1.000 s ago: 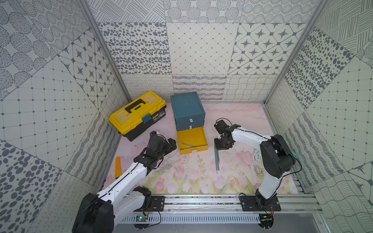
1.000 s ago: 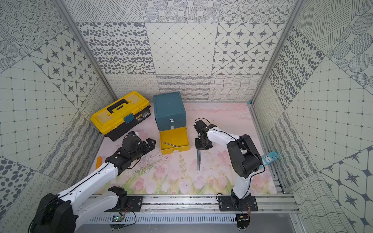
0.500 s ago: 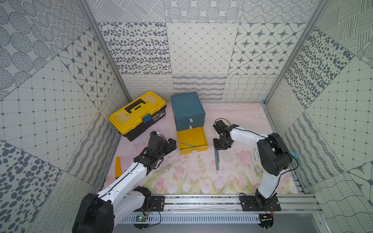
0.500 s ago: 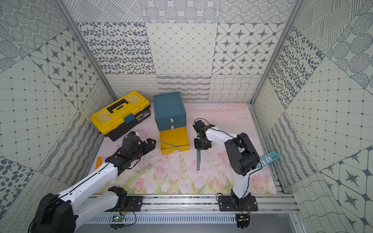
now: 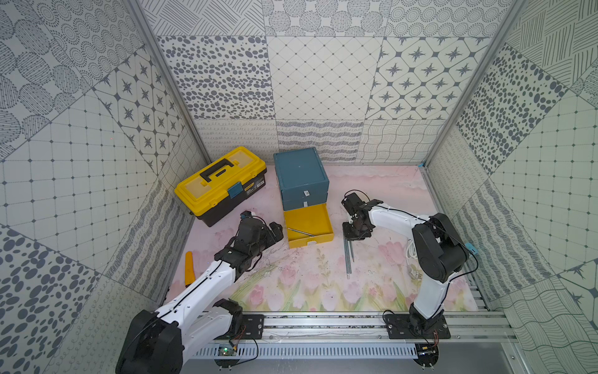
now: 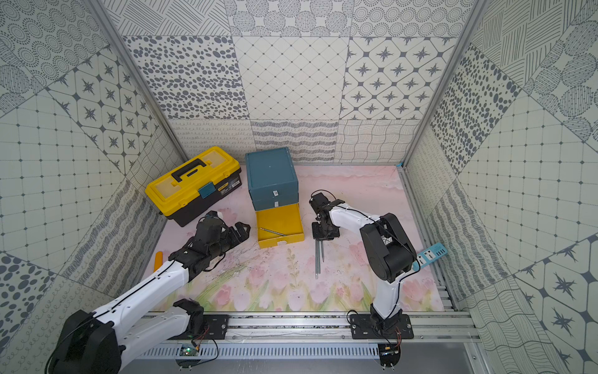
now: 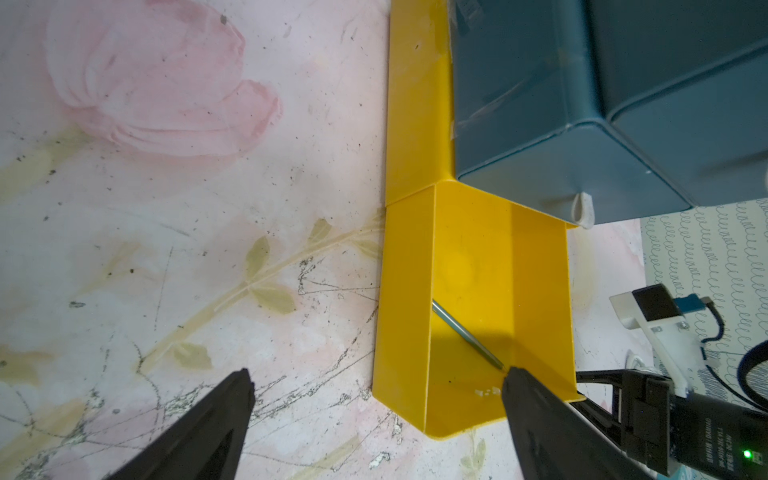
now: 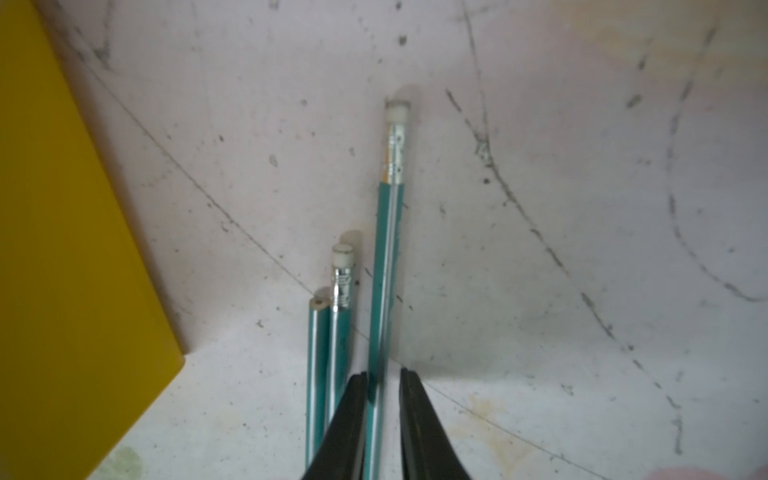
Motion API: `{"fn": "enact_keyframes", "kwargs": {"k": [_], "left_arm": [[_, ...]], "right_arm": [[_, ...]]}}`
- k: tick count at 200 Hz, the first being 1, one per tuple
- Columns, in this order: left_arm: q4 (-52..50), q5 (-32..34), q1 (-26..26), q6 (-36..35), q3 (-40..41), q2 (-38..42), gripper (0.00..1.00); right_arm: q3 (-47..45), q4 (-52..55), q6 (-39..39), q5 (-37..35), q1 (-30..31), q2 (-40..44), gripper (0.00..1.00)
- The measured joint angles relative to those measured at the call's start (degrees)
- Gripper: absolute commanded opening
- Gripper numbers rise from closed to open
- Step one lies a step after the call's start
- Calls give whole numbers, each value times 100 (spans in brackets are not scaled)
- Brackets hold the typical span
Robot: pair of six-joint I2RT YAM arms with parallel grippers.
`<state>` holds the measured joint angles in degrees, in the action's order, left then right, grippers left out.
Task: Please place the pencils in the drawer according to their color
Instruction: Pick up the pencil from the center of the board.
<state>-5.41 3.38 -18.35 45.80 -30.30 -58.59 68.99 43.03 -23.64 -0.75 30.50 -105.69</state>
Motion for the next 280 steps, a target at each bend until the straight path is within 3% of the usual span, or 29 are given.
{"fn": "enact_keyframes", "kwargs": {"k": [117,140,202,280], "left_arm": [[0,0,0,22,0,-17,99],[0,0,0,42,0,-17,99],[-4,0,0,44,0,2,99],[-20,24,0,42,0,109,99]], "right_arm": [[-2,212,-20,-345,140,-90,21],[-35,177,-55,-341,168,-87,15],[-127,61,-149,-186,87,-35,12],[-203,-22,-76,-55,-68,33,0]]}}
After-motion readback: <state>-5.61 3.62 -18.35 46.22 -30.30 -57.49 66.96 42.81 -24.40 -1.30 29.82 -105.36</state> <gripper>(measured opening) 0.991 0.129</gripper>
